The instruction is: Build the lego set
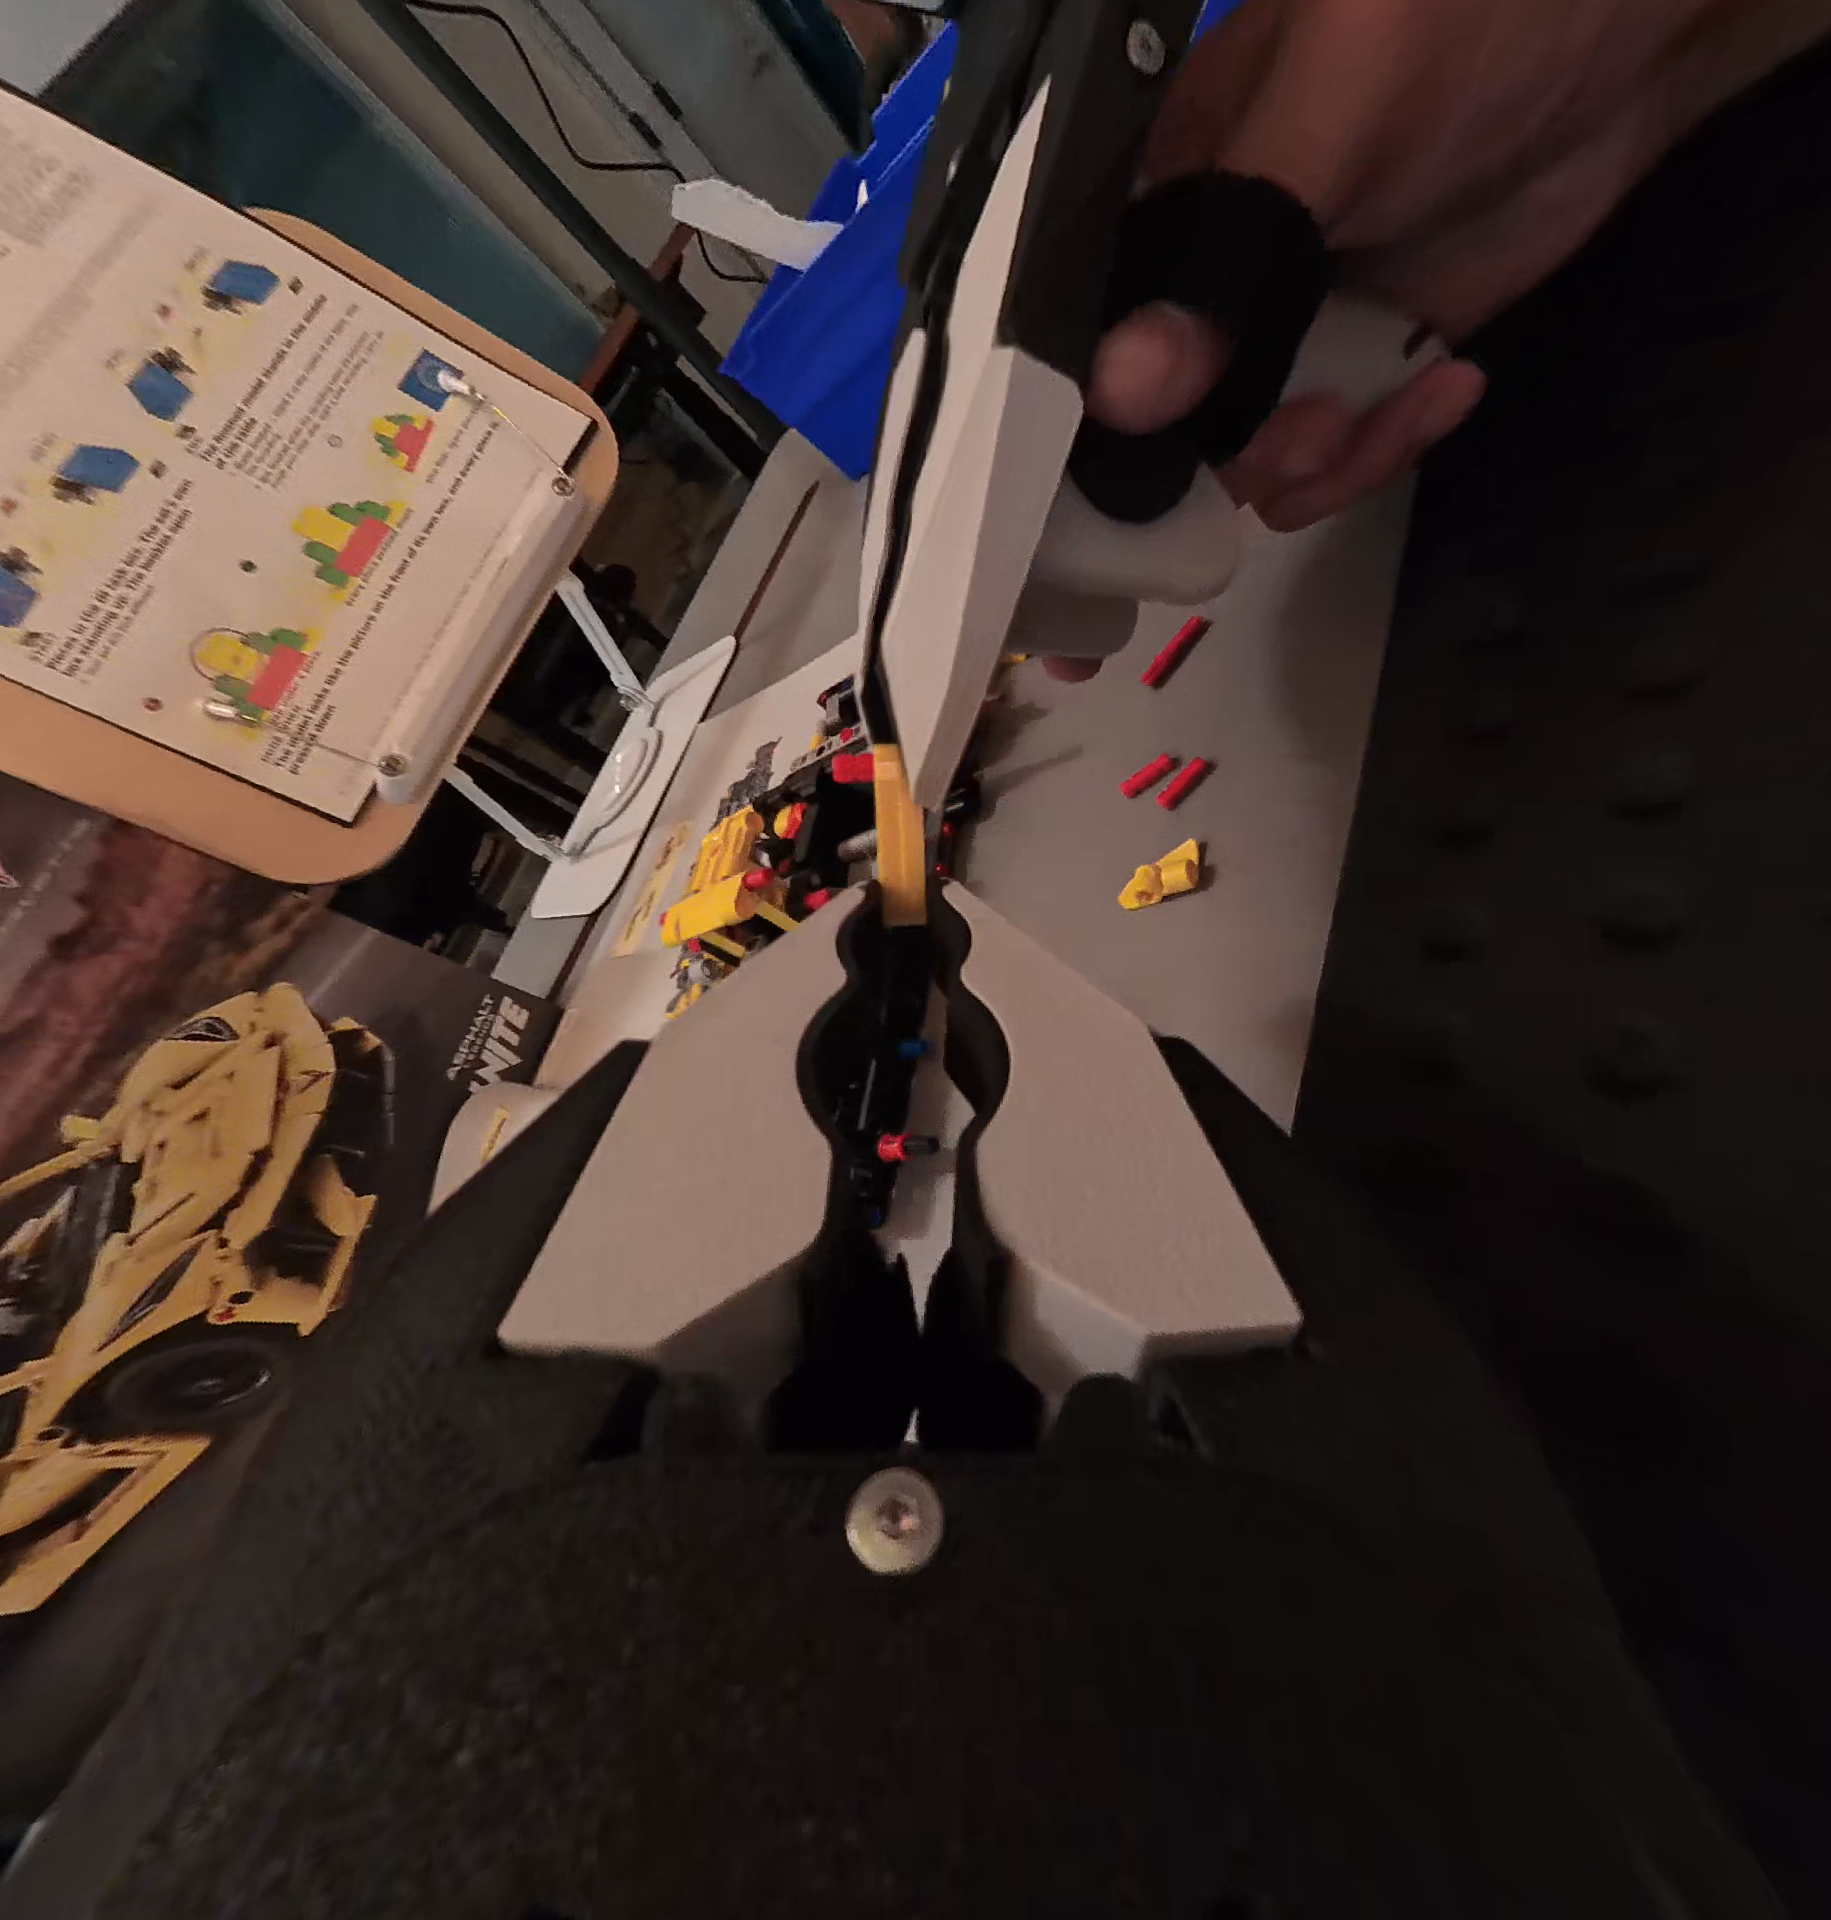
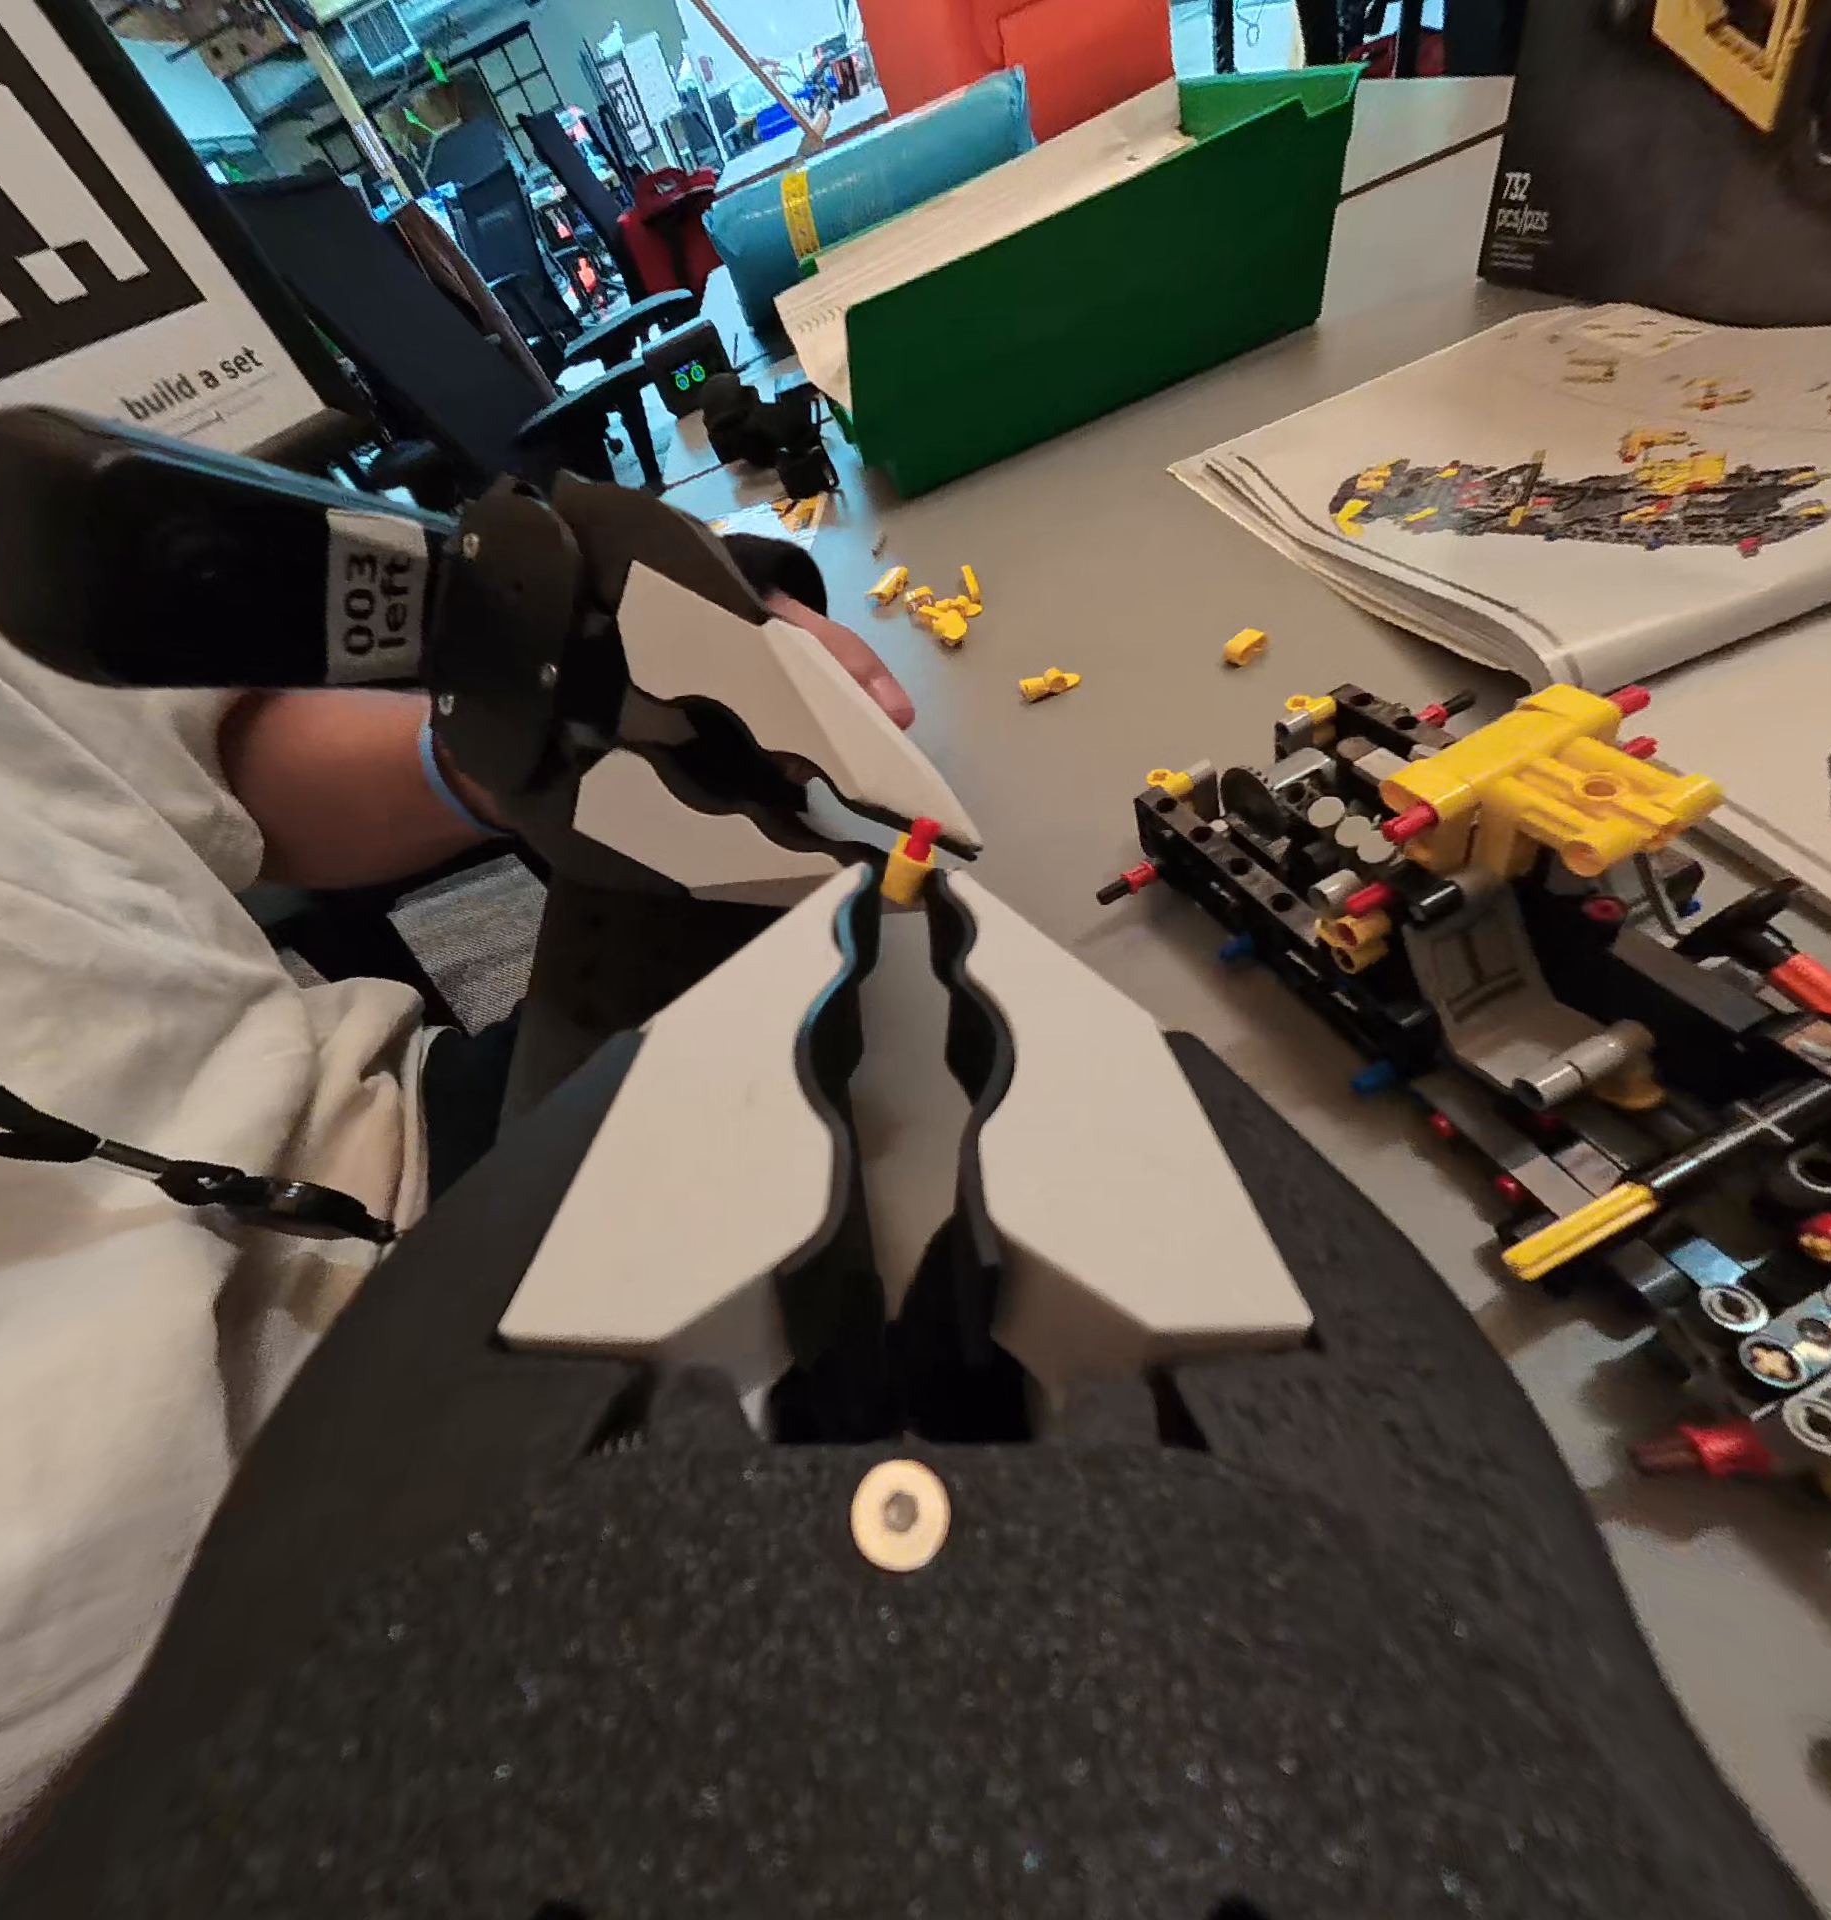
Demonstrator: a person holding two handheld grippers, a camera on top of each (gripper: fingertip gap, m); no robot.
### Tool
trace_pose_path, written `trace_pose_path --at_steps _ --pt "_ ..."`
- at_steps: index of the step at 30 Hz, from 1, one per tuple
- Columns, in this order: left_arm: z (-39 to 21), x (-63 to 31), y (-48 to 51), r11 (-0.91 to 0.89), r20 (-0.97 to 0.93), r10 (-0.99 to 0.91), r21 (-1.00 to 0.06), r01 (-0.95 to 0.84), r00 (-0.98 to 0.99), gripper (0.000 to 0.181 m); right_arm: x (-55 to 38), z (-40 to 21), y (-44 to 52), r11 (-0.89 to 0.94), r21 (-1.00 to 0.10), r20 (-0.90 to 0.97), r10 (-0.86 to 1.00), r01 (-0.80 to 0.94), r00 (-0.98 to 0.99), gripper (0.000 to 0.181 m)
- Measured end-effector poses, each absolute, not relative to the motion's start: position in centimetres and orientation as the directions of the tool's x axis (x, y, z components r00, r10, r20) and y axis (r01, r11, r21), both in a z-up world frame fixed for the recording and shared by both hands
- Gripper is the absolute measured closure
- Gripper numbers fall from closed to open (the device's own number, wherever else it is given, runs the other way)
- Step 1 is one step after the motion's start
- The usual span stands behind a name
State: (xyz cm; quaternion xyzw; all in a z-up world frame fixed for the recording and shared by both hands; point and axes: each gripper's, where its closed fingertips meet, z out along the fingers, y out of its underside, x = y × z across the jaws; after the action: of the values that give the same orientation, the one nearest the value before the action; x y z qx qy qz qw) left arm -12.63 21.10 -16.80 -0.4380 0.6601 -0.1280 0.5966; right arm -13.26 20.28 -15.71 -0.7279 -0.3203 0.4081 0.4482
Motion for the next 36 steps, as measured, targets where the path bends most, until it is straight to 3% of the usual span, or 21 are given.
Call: trace_pose_path --at_steps 3,7,12,16,33,36 --pt "-16.1 -12.6 20.6 0.569 -0.645 -0.756 -0.732 -0.374 0.112 0.173 -13.3 -15.1 19.9 -0.388 -0.919 -0.320 0.843 0.076 0.432 0.174" --pt "-14.8 -12.8 18.9 0.153 -0.152 -0.988 -0.967 -0.202 -0.023 0.153 -13.2 -13.6 19.4 -0.381 -0.924 -0.351 0.857 0.007 0.377 0.175" --pt "-12.7 -13.4 18.7 -0.149 0.162 -0.976 -0.984 -0.101 -0.144 0.154 -13.4 -12.4 18.8 -0.327 -0.945 -0.314 0.886 -0.021 0.340 0.174" --pt "-12.2 -13.5 18.3 -0.170 0.181 -0.970 -0.982 -0.078 -0.165 0.170 -13.7 -12.4 18.6 -0.319 -0.948 -0.304 0.894 -0.009 0.330 0.174" --pt "-11.0 -14.1 17.9 -0.317 0.322 -0.908 -0.946 -0.065 -0.269 0.174 -14.2 -10.8 18.5 -0.284 -0.956 -0.292 0.909 -0.072 0.298 0.173" --pt "-10.4 -15.0 20.5 -0.357 0.363 -0.908 -0.932 -0.068 -0.207 0.174 -14.0 -9.7 20.4 -0.242 -0.965 -0.262 0.896 -0.100 0.358 0.156"
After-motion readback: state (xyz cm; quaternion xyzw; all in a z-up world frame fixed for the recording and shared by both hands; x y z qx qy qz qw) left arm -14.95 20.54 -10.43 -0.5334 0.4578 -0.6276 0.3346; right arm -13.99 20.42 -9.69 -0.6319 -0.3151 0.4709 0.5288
